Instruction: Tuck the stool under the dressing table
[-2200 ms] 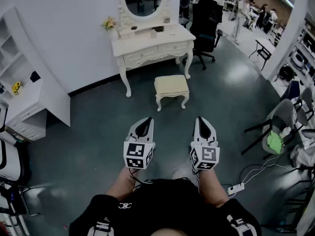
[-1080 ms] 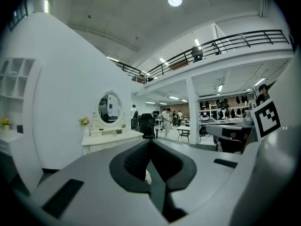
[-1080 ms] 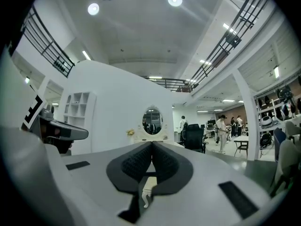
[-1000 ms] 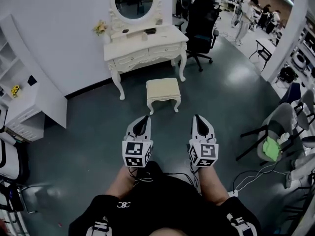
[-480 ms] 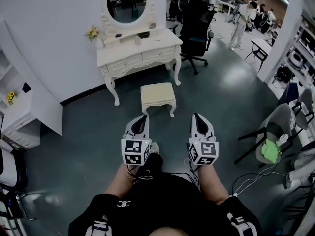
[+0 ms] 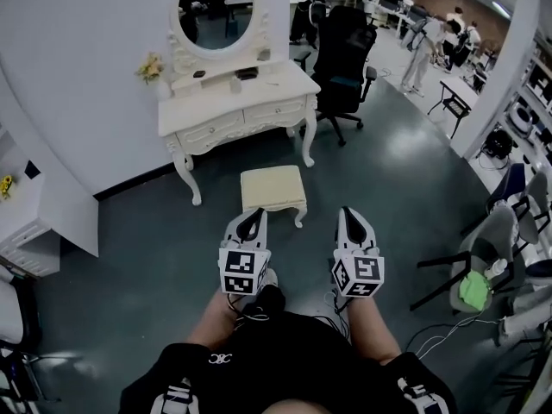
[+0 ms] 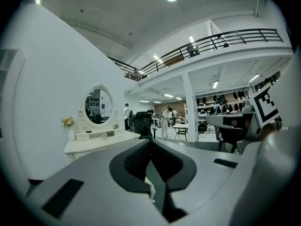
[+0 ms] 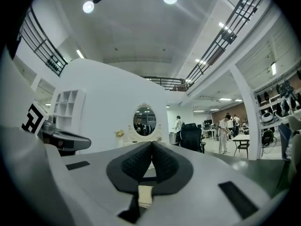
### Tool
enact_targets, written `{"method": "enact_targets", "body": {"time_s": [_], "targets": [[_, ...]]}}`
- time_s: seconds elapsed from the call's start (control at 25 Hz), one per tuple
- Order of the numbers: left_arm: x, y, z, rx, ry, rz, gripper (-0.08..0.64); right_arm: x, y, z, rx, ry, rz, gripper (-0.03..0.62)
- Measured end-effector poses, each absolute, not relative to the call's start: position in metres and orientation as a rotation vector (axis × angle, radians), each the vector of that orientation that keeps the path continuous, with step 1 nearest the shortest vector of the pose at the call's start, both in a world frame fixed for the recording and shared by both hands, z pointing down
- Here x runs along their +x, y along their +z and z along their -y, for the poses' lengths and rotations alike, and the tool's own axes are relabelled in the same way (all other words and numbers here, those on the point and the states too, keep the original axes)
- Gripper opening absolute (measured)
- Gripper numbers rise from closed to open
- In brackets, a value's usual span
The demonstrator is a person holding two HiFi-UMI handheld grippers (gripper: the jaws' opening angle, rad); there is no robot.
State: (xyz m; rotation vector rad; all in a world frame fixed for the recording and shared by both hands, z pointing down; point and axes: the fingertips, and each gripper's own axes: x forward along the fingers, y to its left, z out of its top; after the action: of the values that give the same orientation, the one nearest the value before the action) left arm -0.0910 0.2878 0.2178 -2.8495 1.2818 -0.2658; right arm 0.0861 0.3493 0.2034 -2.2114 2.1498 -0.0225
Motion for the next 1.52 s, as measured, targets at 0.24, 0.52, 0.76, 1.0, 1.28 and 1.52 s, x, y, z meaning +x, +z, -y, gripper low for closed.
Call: {"method": "enact_targets", "body": {"time_s": [0.24,0.52,0.76,1.0,1.28,1.52], "targets": [[-0.067,0.210,-0.153,-2.888,-0.279,-1.248,0.020,0.102,0.194,-0.224,-2.239,-0.035,-2.146,0.015],[-0.046,0.216,-0.022,-2.940,-0.323,-1.181,0.020,0.126,0.194,-0.089,-2.282,-0.060,-2.105,0.016],[-0.029,0.223,0.043,-2.982,-0.384,-1.133,0.020,0.136,0.201,-0.022,-2.290,-0.112,-2.109,0.015],[-0.002,0.240,0.080,-2.991,-0.442,-1.175,0.020,0.166,0.226,0.023,-2.265,-0.208,-2.191,0.015],[0.002,0.272,0.107,-2.982,-0.553,-1.277,0.020,0.170,0.261,0.069,-2.162,-0.299,-2.359,0.017],[-0.009,0.312,0.126,-2.972,-0.671,-1.401,0.020,0.168,0.296,0.100,-2.118,-0.377,-2.444,0.017]]}}
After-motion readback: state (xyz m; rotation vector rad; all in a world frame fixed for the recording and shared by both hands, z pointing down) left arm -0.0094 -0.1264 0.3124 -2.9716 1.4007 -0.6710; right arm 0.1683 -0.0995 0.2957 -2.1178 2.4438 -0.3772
